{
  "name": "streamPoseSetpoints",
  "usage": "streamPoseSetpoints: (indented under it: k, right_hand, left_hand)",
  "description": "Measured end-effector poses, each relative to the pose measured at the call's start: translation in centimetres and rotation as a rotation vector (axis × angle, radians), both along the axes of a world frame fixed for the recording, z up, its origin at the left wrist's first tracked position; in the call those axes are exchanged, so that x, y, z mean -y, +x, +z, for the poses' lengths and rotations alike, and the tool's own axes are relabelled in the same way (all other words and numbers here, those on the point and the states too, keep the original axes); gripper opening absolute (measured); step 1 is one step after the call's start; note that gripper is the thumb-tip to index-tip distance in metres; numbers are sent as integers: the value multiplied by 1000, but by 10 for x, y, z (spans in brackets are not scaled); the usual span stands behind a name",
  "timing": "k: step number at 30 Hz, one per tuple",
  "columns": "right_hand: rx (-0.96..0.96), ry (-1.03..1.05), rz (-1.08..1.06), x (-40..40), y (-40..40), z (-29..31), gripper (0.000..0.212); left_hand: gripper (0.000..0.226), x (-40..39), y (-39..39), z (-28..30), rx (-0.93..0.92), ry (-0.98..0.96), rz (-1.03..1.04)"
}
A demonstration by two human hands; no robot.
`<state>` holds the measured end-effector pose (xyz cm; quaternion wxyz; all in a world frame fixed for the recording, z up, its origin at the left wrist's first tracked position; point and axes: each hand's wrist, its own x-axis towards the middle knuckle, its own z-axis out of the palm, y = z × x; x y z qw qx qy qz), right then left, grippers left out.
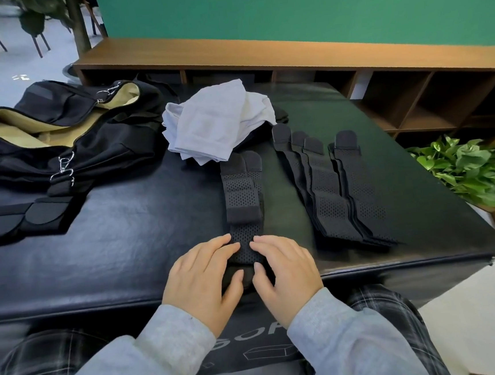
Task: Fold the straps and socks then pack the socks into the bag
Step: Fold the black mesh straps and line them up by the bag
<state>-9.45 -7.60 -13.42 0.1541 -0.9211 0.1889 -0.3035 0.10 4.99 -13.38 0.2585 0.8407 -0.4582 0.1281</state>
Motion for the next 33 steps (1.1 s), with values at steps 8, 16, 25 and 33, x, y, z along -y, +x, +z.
streamPoseSetpoints:
  k: [8,16,25,33]
  right_hand:
    - [59,107,21,3,1,3,33]
    - [-89,66,-24,12,8,16,38]
    - [-484,53,78,7,26,48,40]
    - [-557,88,-174,36,23,70,49]
  left_hand:
    - [35,2,-1,1,38,-32,-1]
    - [35,3,-2,0,89,-17,-22]
    - [37,3,-1,1,112,19,-38]
    - [36,4,-2,1,92,-9,-39]
